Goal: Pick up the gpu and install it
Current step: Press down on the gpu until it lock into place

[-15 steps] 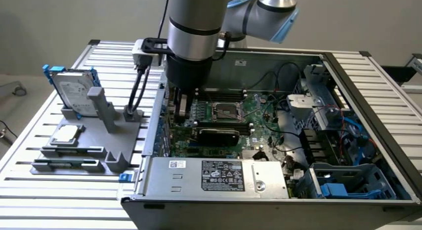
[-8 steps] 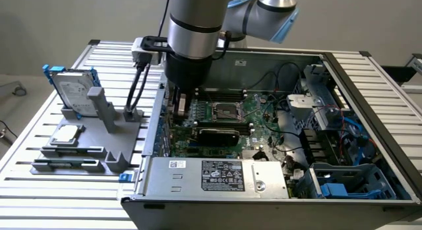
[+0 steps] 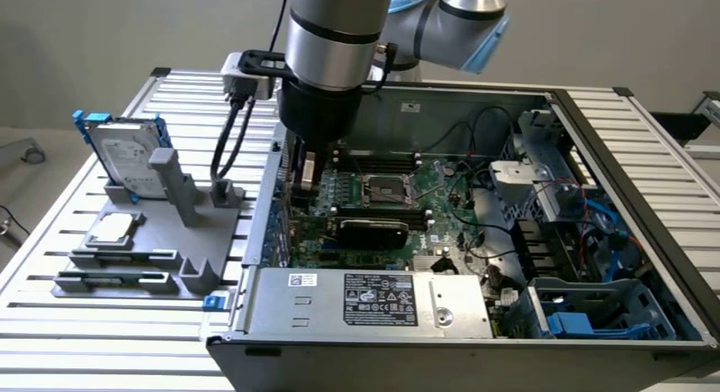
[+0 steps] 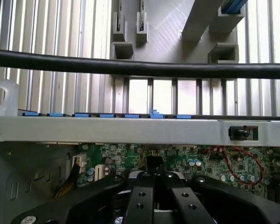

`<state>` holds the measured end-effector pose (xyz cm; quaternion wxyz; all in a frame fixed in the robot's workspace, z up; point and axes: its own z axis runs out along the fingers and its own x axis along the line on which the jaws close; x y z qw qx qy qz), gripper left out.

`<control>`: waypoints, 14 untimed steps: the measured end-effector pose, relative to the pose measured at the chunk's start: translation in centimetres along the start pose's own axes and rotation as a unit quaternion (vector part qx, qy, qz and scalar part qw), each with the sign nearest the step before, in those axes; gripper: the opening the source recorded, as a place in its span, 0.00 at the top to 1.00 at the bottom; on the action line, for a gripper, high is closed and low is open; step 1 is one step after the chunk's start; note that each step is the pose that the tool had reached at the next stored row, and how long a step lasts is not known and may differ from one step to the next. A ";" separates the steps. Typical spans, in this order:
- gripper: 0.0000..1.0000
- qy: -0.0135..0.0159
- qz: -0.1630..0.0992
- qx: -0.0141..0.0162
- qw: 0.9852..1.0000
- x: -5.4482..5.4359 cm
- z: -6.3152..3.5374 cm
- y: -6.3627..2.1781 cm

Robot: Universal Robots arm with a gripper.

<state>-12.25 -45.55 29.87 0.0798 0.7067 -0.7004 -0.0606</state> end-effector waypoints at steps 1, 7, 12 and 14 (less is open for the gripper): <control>0.89 0.000 0.000 0.000 1.000 0.0 0.00 0.00; 0.89 0.001 0.000 -0.002 1.000 -0.2 0.00 0.08; 0.89 0.001 0.000 -0.004 1.000 -0.3 0.02 0.21; 0.89 0.001 0.000 -0.004 1.000 -0.3 0.03 0.25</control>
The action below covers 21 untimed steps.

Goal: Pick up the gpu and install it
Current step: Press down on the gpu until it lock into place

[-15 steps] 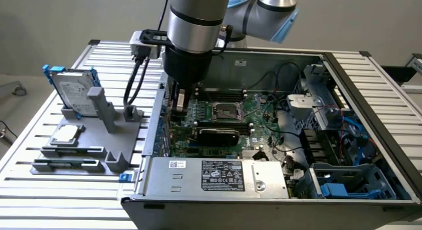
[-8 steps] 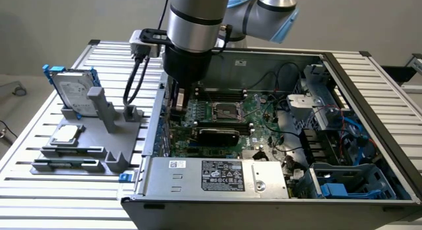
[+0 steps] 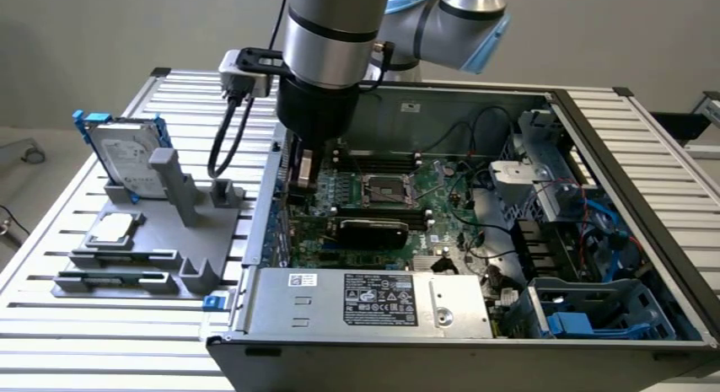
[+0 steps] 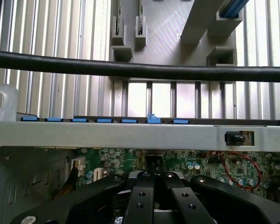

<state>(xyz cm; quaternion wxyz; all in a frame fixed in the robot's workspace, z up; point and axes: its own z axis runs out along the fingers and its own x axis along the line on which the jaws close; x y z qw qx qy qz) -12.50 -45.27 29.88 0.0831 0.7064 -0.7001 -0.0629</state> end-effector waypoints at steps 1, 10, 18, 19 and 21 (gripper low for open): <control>0.89 0.000 0.000 0.000 1.000 0.0 0.00 0.01; 0.89 0.001 0.000 0.000 1.000 -0.2 0.05 0.13; 0.89 0.002 -0.001 -0.002 1.000 -0.2 0.00 -0.10; 0.89 0.002 -0.002 -0.002 1.000 -0.2 -0.02 -0.15; 0.89 0.003 -0.002 -0.003 1.000 -0.2 0.02 -0.16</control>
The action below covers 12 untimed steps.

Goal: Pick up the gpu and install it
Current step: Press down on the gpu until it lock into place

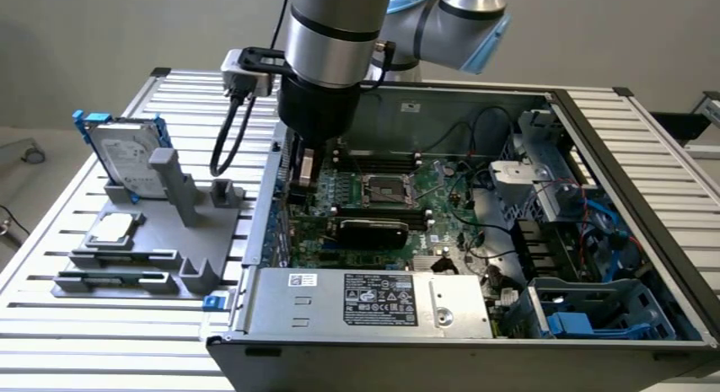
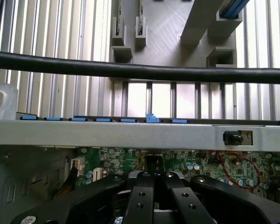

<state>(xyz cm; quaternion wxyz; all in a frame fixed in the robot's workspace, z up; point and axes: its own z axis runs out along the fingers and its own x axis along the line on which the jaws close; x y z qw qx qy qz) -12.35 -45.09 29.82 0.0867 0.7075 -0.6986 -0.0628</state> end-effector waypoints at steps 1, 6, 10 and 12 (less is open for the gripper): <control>0.89 0.000 0.000 0.000 1.000 0.0 0.07 -0.01; 0.89 0.000 0.000 0.000 1.000 0.0 0.36 0.01; 0.89 0.000 0.000 -0.001 1.000 -0.1 0.39 0.02; 0.89 0.001 0.000 -0.001 1.000 -0.1 0.38 0.03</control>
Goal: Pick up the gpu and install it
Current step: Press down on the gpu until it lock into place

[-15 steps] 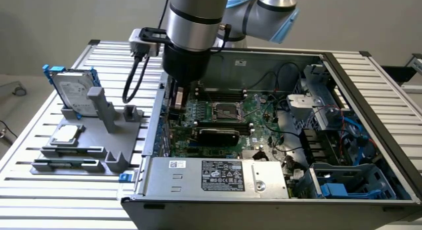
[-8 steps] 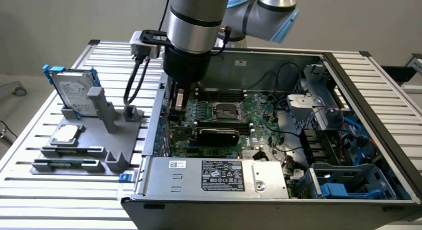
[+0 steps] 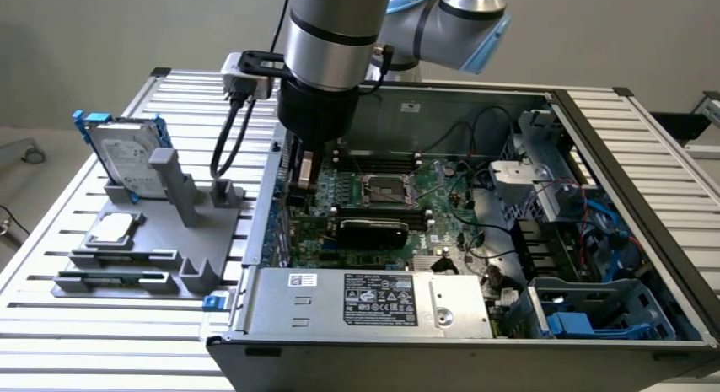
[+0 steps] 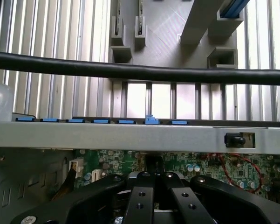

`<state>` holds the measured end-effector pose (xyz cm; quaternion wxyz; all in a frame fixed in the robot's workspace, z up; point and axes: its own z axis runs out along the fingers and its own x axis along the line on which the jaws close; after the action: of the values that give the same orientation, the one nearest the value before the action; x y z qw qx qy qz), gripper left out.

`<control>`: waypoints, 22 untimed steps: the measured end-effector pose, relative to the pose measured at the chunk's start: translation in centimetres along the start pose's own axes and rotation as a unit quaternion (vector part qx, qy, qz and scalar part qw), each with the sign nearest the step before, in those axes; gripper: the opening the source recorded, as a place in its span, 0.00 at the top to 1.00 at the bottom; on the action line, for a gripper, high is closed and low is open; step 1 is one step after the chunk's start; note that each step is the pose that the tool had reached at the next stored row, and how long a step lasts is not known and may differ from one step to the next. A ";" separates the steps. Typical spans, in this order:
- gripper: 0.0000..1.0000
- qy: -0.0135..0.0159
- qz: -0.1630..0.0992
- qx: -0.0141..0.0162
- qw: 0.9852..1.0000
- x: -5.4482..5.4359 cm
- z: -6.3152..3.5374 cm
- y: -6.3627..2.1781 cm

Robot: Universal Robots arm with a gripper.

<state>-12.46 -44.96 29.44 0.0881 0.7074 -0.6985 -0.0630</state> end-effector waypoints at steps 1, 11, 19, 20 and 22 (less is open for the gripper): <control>0.89 0.000 0.000 0.000 1.000 0.0 0.00 0.00; 0.89 0.003 0.003 -0.004 1.000 -0.3 0.00 0.01; 0.89 0.004 0.004 -0.012 1.000 -0.3 -0.02 0.01; 0.89 0.004 0.004 -0.012 1.000 -0.3 -0.02 0.01; 0.89 0.004 0.004 -0.014 1.000 -0.3 -0.02 0.01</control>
<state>-12.47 -44.65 29.46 0.1012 0.7039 -0.6996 -0.0695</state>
